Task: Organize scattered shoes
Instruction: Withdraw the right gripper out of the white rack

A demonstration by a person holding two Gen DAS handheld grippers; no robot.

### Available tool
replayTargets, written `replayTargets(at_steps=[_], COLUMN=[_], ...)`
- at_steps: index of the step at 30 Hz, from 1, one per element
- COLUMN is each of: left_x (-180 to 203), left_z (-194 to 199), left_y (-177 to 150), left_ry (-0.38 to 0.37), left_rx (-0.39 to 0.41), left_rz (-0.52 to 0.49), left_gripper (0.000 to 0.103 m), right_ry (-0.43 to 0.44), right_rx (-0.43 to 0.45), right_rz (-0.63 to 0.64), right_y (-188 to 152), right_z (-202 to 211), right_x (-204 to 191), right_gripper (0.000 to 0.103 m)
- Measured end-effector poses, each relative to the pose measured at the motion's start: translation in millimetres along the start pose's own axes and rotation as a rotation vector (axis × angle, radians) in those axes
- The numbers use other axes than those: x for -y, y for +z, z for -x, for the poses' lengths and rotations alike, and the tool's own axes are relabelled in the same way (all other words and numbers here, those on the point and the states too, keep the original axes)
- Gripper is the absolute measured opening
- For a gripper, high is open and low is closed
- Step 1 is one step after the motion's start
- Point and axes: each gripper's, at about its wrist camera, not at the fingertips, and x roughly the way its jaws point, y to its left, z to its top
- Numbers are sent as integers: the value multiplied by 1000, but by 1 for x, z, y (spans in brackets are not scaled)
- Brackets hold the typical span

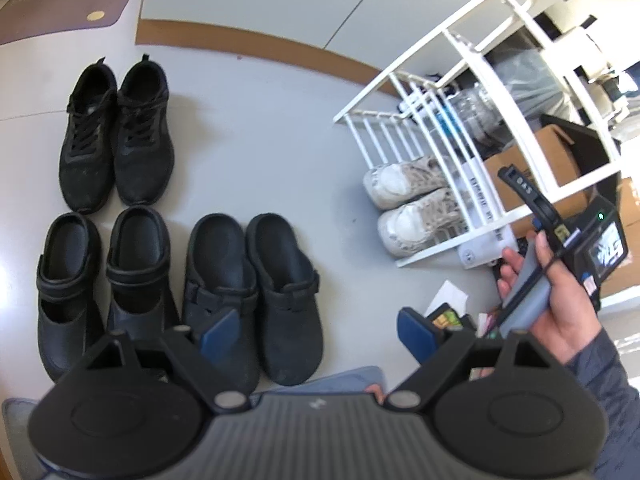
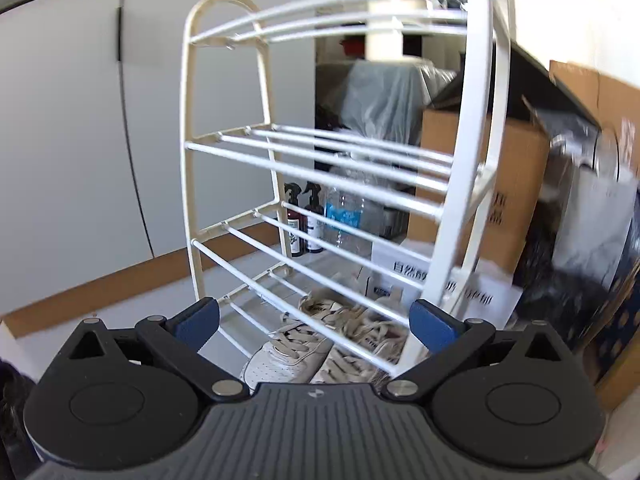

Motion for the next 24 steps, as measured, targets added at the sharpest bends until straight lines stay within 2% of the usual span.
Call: replayTargets(at_steps=[9, 14, 21, 24], left_x=[15, 25, 21, 23], left_z=[16, 21, 29, 37], left_y=[-22, -35, -43, -49], left_ry=[35, 89, 181, 202], left_rx=[40, 56, 79, 78], left_rz=[-48, -121, -155, -180], left_gripper=[88, 88, 88, 88], right_ry=[128, 181, 235, 259], right_rx=[16, -36, -52, -92], right_rz=[67, 57, 70, 58], right_y=[17, 19, 20, 17], right_z=[68, 94, 125, 133], right_x=[0, 11, 32, 42], right_gripper=[103, 103, 103, 103])
